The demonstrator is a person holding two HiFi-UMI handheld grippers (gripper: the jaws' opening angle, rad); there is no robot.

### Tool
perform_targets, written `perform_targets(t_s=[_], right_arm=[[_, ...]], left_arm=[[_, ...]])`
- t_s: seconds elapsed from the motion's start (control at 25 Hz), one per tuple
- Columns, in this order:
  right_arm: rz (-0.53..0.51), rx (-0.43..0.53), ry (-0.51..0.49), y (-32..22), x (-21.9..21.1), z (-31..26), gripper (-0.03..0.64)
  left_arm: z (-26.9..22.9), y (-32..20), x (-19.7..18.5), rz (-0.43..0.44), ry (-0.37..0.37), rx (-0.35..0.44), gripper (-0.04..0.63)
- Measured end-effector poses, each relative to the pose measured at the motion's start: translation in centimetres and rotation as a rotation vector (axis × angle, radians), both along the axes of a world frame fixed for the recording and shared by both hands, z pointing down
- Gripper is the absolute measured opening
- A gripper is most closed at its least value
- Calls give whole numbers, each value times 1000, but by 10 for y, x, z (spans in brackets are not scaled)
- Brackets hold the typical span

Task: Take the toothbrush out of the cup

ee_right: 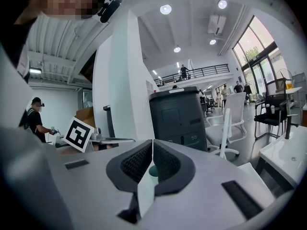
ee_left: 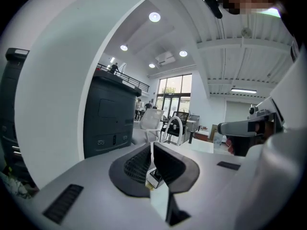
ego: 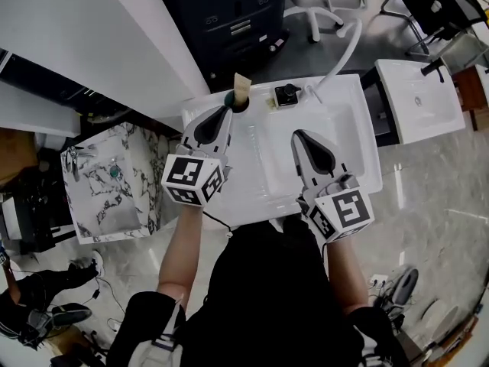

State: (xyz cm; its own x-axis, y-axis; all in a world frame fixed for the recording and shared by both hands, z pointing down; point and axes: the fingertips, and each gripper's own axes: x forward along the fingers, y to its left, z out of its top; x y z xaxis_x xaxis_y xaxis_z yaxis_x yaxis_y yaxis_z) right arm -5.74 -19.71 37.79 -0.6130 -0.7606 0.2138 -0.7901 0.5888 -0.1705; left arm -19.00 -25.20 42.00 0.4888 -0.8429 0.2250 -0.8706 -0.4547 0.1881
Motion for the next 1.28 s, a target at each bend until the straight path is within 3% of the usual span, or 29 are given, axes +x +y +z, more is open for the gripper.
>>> perform_targets(t_s=[0.48,0.6,0.96,1.28], right_arm=[[18,-62,40,-19,-12,21,32],[21,-75,41,-23,-15,25,32],[46,-114,54,-34,-13,37,32],[64,-141,60,-45,-13,46,32]], left_arm=[[45,-49,-10,126,-46,-69,32],[57,-58,-11,158,-67,-84,85],[87,-79,-3,296,-134,-110,125],[108,-91,5,439,-142,-131,199]])
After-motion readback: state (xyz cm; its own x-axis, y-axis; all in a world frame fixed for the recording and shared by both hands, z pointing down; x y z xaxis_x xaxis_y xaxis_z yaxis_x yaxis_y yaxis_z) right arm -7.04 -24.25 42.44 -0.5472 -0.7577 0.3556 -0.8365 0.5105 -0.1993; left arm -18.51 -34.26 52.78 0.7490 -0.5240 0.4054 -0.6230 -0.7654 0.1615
